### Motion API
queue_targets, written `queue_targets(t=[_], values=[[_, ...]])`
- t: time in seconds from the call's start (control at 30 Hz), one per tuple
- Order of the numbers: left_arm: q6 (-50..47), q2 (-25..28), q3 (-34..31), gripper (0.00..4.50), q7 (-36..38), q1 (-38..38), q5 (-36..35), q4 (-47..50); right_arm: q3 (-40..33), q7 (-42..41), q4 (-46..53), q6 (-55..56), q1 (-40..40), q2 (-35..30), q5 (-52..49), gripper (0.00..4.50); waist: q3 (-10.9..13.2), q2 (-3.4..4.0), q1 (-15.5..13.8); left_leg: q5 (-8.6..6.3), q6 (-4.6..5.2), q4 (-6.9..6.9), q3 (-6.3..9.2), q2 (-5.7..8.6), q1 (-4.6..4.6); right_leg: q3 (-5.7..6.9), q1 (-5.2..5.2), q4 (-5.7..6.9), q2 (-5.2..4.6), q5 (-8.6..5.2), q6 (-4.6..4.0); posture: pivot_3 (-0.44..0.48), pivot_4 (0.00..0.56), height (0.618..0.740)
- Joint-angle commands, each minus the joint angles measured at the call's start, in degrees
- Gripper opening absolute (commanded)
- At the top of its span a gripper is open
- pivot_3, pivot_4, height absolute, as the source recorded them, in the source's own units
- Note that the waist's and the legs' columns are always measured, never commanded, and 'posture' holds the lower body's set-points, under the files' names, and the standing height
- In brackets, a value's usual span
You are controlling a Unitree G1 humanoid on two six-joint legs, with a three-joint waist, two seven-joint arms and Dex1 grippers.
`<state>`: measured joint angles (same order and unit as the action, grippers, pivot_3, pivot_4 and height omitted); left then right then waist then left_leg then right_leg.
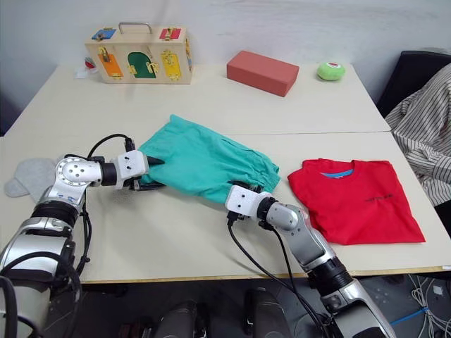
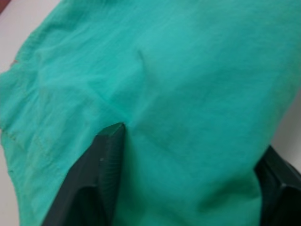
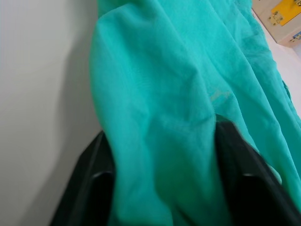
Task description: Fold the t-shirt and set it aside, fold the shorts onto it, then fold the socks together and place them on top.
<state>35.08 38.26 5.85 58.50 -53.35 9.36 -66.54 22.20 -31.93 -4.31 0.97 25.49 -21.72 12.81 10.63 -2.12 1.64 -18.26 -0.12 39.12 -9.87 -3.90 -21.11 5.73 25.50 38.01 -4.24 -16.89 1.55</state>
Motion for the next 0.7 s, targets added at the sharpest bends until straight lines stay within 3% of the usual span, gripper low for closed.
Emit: queue_targets(t=[0.03, 0.1, 0.2, 0.33, 0.5, 0.6, 0.7], values=[[-3.72, 0.84, -0.72, 1.64, 6.17, 2.94, -2.08, -1.47, -1.48, -3.19, 1.32, 2.44, -0.37, -0.98, -2.73, 0.73, 0.00, 0.01, 0.06, 0.00, 0.00, 0.00, 0.00, 0.00, 0.00, 0.09, 0.00, 0.00, 0.00, 0.00, 0.00, 0.000, 0.150, 0.740], [-5.49, 1.18, -2.98, 0.99, 10.40, 5.72, -6.14, 1.78, -1.47, -5.77, 1.37, 4.86, -0.28, -1.68, -4.39, 0.01, -0.01, 0.03, 0.43, 0.00, 0.00, -0.01, -0.01, -0.01, 0.00, 0.16, 0.00, -0.01, 0.01, 0.00, 0.00, 0.000, 0.150, 0.740], [-9.42, 2.64, -5.12, 0.04, 15.44, 12.59, -11.46, 11.93, -1.77, -8.79, 0.99, 8.57, 0.04, -2.88, -6.33, 0.00, 0.00, 0.04, 1.09, -0.02, -0.04, -0.05, 0.00, -0.08, -0.02, 0.13, 0.02, -0.06, 0.03, -0.03, -0.05, 0.000, 0.150, 0.740], [-20.33, 7.47, -8.81, 0.02, 17.31, 30.49, -19.83, 38.64, -2.45, -14.15, -1.65, 14.37, 1.16, -5.17, -9.56, 0.00, 0.04, 0.11, 2.27, -0.09, -0.12, -0.14, 0.00, -0.16, -0.01, -0.18, 0.03, -0.12, 0.03, -0.06, -0.09, 0.000, 0.150, 0.740], [-34.47, 10.59, -19.12, 0.02, 9.03, 51.92, -28.02, 68.09, -1.98, -24.03, -6.14, 21.09, 2.82, -7.02, -15.45, 0.00, 0.10, 0.20, 2.64, -0.14, -0.08, -0.16, 0.05, -0.20, 0.01, -0.25, 0.01, -0.15, -0.02, -0.08, -0.11, 0.000, 0.150, 0.740], [-39.36, 7.44, -24.59, 0.02, 2.16, 64.34, -29.64, 82.19, -1.83, -30.37, -8.43, 23.63, 3.34, -8.24, -18.74, 0.00, 0.12, 0.22, 1.97, -0.15, -0.05, -0.16, 0.14, -0.19, -0.01, -0.22, 0.00, -0.18, -0.06, -0.08, -0.11, 0.000, 0.150, 0.740], [-40.70, 4.12, -27.39, 0.02, -3.05, 71.99, -28.46, 88.53, -2.57, -33.60, -8.17, 22.50, 1.95, -10.27, -20.45, 0.00, 0.13, 0.23, 1.25, -0.18, 0.00, -0.16, 0.17, -0.10, 0.05, -0.22, -0.06, -0.17, -0.17, -0.08, -0.11, 0.000, 0.150, 0.740]])
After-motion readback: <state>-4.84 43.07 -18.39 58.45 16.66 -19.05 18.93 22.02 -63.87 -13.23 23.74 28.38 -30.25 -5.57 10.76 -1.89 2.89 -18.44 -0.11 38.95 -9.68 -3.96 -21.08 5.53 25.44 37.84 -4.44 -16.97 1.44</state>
